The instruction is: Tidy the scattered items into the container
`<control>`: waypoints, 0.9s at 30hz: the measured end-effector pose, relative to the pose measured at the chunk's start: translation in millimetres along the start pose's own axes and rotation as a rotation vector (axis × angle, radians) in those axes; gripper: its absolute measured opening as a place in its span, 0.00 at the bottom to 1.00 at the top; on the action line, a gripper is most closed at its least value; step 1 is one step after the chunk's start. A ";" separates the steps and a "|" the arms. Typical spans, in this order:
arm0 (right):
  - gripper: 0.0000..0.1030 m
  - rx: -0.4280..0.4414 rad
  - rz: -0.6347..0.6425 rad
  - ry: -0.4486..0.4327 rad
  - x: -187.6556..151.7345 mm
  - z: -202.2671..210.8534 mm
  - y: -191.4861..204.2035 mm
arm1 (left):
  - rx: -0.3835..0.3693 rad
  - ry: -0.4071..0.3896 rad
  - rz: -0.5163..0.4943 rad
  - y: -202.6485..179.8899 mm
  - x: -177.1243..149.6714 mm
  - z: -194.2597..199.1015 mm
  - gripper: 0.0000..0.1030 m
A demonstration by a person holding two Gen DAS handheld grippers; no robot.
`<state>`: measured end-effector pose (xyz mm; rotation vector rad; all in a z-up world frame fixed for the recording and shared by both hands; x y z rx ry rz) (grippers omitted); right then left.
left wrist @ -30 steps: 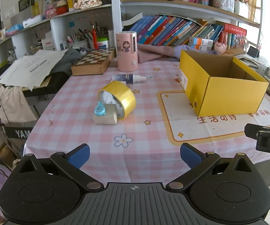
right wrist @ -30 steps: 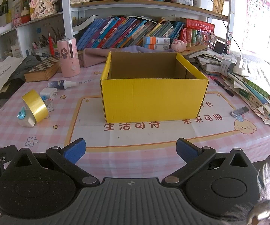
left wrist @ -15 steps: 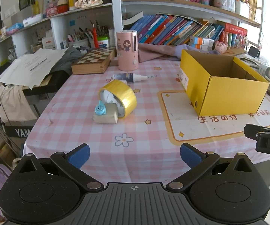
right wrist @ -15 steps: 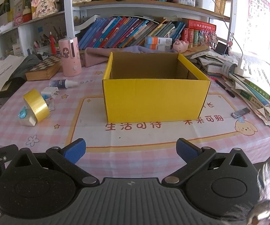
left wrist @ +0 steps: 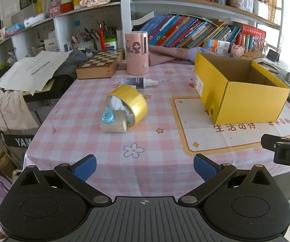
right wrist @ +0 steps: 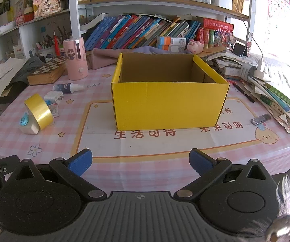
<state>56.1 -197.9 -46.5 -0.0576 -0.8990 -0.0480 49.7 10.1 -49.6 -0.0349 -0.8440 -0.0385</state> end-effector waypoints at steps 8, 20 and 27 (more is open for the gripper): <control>1.00 0.008 0.019 -0.001 1.2 -1.7 2.7 | -0.020 0.006 0.002 2.0 -0.3 -1.2 1.00; 1.00 0.034 0.027 -0.005 2.8 0.8 15.3 | -0.033 -0.014 0.009 6.5 1.1 0.9 1.00; 1.00 0.043 0.037 -0.018 6.3 3.4 21.6 | -0.044 -0.037 0.017 12.2 3.9 4.7 1.00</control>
Point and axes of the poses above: each gripper's, at about its wrist camera, not at the fingertips, and z roughly against the way its jaws point, y to its left, x to its top, the point moved 6 cm from there along -z, roughly the way its jaws point, and after that the axes turned 4 degrees about -x, right-handed, at the moved point
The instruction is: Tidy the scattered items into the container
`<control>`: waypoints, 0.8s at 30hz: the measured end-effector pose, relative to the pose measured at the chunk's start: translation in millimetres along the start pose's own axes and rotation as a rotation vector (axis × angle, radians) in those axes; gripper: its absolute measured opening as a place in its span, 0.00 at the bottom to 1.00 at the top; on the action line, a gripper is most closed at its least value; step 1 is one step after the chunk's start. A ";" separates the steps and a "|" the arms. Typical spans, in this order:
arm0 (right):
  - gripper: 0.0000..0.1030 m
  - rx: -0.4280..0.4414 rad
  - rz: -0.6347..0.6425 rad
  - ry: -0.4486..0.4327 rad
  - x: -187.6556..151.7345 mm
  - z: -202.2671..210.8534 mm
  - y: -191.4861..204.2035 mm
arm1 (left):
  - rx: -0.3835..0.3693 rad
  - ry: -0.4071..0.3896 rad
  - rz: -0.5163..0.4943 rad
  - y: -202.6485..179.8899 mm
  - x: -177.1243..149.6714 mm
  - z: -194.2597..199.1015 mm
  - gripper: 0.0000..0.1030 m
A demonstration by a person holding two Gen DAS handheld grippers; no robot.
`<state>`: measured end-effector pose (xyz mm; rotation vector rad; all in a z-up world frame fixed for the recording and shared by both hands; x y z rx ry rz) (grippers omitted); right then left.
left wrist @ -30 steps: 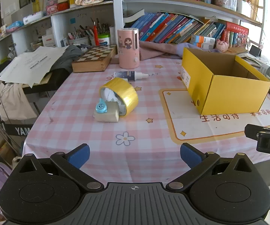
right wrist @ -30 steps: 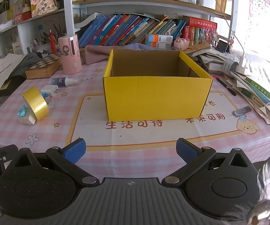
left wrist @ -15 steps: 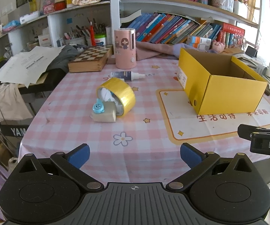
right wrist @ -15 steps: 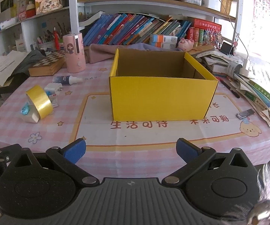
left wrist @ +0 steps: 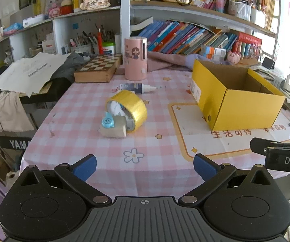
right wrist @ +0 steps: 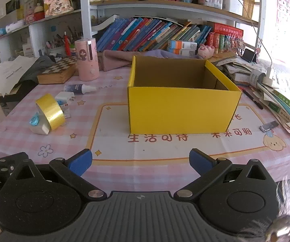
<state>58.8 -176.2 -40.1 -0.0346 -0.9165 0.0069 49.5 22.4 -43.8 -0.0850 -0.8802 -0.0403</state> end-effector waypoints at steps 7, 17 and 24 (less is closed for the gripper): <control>1.00 0.020 0.017 -0.007 4.0 2.6 9.2 | 0.005 -0.006 0.024 8.1 0.4 1.7 1.00; 1.00 0.060 0.030 -0.009 9.1 -1.7 20.2 | 0.031 -0.011 0.036 16.6 -1.7 0.5 1.00; 1.00 0.094 0.054 -0.031 16.6 -10.2 36.9 | 0.073 -0.007 0.059 31.5 -0.5 -4.2 1.00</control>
Point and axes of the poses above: each gripper's, at about its wrist camera, not at the fingertips, and z roughly against the way its jaws point, y to its left, x to its top, the point moved 6 cm from there along -z, roughly the way its jaws point, and after that the axes turned 4 degrees about -x, right-handed, at the moved point
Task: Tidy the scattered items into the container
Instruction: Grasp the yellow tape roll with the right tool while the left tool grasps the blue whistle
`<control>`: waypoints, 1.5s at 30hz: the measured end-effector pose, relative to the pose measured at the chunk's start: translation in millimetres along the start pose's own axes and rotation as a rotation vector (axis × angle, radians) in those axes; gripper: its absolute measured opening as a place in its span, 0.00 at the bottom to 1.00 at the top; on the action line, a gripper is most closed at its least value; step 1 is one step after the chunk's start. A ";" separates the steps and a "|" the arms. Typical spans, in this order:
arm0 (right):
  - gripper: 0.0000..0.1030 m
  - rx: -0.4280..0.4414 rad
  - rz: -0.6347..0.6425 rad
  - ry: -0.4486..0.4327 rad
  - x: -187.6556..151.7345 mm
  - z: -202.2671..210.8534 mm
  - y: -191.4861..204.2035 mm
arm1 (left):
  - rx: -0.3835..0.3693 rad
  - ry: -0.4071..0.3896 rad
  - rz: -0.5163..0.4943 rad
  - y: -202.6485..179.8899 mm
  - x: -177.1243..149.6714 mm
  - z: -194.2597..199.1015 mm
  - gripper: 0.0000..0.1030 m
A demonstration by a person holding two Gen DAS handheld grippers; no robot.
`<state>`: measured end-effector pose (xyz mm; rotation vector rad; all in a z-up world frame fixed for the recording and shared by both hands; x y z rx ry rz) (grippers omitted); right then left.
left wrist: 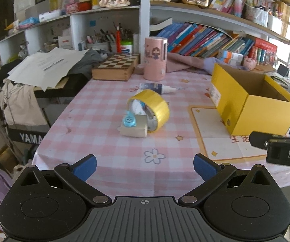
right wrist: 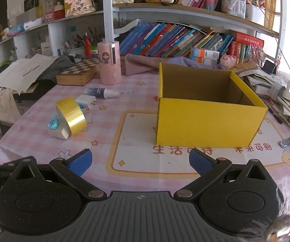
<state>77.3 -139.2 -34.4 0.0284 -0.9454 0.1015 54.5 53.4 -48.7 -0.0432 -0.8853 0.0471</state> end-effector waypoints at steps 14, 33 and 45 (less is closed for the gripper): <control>1.00 0.121 0.064 -0.016 35.7 -41.0 33.8 | 0.017 0.017 0.050 21.2 16.5 -31.5 1.00; 0.87 0.362 0.316 0.019 67.8 -110.0 106.6 | 0.117 0.072 0.119 50.6 34.3 -96.2 0.81; 0.72 0.452 0.338 0.135 74.0 -153.1 130.2 | 0.078 0.103 0.114 52.7 41.9 -120.2 0.74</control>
Point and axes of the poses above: each gripper's, at about its wrist camera, not at the fingertips, and z roughly against the way its jaws point, y to its left, x to its top, the point moved 6 cm from there along -z, roughly the way its jaws point, and after that the axes turned 4 degrees about -x, right-handed, at the moved point
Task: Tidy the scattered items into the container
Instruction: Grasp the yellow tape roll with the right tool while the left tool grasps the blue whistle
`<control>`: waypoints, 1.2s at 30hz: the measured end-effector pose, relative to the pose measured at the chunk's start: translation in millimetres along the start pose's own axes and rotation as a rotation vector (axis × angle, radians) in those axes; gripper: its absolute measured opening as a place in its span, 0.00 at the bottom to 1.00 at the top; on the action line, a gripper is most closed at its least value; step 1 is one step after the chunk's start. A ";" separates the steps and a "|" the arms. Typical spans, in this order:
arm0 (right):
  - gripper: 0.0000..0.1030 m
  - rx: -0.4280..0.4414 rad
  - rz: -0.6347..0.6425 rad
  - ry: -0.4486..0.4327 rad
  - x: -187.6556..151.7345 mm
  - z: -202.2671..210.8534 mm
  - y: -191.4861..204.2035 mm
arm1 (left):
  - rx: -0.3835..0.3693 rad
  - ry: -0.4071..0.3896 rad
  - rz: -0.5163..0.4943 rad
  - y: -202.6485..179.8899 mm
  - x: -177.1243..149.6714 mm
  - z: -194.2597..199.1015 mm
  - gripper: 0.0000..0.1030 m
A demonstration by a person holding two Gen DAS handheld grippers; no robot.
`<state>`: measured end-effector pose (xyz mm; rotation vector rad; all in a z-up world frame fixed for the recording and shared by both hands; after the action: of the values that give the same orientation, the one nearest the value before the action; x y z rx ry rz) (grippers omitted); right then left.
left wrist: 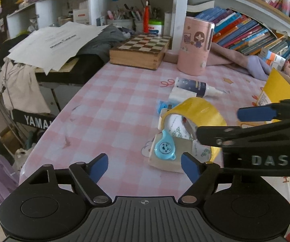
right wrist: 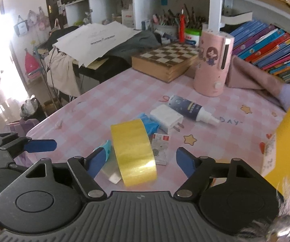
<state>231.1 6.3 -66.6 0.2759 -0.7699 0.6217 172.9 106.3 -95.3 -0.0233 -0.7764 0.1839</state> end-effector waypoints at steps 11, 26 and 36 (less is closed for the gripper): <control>0.44 0.101 -0.008 0.051 3.2 -19.1 -1.1 | -0.051 0.033 -0.020 -8.4 9.3 -23.2 0.49; 0.41 0.084 -0.014 0.080 2.3 -23.9 -6.1 | -0.133 0.039 -0.048 -19.6 10.6 -31.2 0.35; 0.40 0.029 -0.053 0.046 0.7 -11.7 -21.1 | -0.195 0.029 -0.035 -24.8 14.1 -31.4 0.23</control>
<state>251.0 -4.8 -74.5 0.3070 -0.7080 0.5882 208.5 85.8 -105.7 -0.1962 -0.7632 0.0737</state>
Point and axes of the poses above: each gripper's, at about its wrist camera, not at the fingertips, and z roughly against the way its jaws point, y to its left, x to its top, the point moved 6 cm from there along -z, roughly the way its jaws point, and after that the axes turned 4 degrees about -x, right-handed, at the moved point
